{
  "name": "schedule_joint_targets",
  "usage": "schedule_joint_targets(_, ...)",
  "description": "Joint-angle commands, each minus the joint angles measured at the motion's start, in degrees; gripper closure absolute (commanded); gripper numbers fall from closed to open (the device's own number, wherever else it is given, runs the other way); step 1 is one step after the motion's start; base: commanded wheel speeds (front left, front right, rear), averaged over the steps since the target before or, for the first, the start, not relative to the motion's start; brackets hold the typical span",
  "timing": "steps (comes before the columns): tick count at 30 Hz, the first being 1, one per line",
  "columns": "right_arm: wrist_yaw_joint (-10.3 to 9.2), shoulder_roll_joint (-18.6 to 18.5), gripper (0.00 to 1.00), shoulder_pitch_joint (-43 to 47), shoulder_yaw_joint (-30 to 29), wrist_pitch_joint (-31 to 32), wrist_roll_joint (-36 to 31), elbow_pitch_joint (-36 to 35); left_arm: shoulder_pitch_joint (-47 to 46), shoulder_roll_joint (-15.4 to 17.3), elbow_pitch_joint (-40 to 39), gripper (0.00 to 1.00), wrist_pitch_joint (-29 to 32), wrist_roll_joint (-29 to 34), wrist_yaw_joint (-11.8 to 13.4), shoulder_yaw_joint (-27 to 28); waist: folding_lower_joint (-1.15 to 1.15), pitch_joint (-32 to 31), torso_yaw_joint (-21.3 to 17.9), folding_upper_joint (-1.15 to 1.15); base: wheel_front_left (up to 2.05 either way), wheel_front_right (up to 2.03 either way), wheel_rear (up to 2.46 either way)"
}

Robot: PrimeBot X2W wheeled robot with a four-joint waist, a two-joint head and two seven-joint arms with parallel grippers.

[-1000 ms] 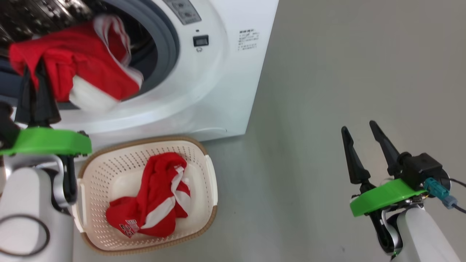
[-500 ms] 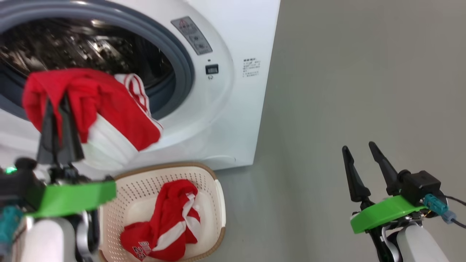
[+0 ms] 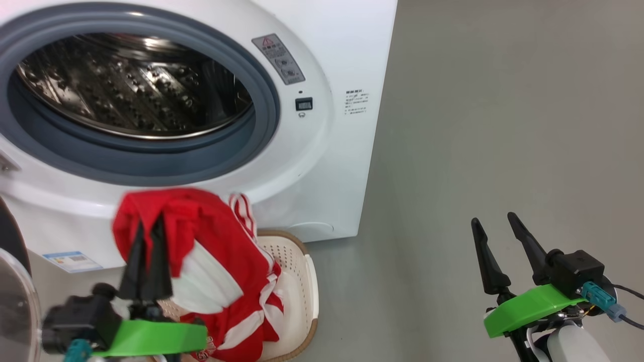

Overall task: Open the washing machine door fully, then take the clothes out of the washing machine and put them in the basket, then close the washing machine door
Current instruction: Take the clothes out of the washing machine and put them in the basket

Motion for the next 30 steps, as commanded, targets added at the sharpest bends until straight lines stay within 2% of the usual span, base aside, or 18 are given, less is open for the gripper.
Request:
schedule_joint_targets(1, 0.37, -0.35, 0.00, -0.73, 1.58, -0.37, -0.70, -1.47, -0.43, 0.31, -0.57, 1.00, -0.28, -0.67, 0.27, 1.35, 0.00, 0.72, 0.04, 0.00, 0.00, 0.00, 0.00)
schedule_joint_targets(9, 0.37, -0.86, 0.00, -2.07, 2.51, -0.37, -1.03, -1.92, -4.07, 0.20, 11.45, 1.00, -0.28, -8.12, -0.34, 0.05, 0.00, 4.14, 0.04, 0.00, 0.00, 0.00, 0.00)
schedule_joint_targets(13, 0.37, -0.82, 0.00, -3.09, 2.87, -0.37, -1.17, -2.47, -7.48, 0.19, 20.79, 1.00, -0.28, -11.72, -2.34, 1.77, 0.00, 6.19, -0.34, 0.00, 0.00, 0.00, 0.00)
schedule_joint_targets(20, 0.37, -0.33, 0.00, -5.03, 3.00, -0.37, -0.64, -1.67, -14.53, 0.19, 38.42, 1.00, -0.28, -12.03, -5.85, 2.71, 0.00, 9.40, -1.20, 0.00, 0.00, 0.00, 0.00)
schedule_joint_targets(21, 0.37, -0.20, 0.00, -5.46, 3.20, -0.37, -0.56, -1.43, -16.77, 0.19, 43.92, 1.00, -0.28, -11.85, -6.52, 2.06, 0.00, 10.08, -1.36, 0.00, 0.00, 0.00, 0.00)
schedule_joint_targets(25, 0.37, -0.03, 0.00, -6.11, 3.73, -0.37, -0.32, -0.94, -21.75, 0.19, 54.31, 1.00, -0.28, -11.95, -8.32, 0.14, 0.00, 11.61, -1.56, 0.00, 0.00, 0.00, 0.00)
schedule_joint_targets(30, 0.37, 0.05, 0.00, -7.08, 4.20, -0.37, -0.23, -0.74, -26.15, 0.19, 62.54, 1.00, -0.15, -12.89, -9.17, -1.61, 0.00, 13.38, -1.94, 0.00, 0.00, 0.00, 0.00)
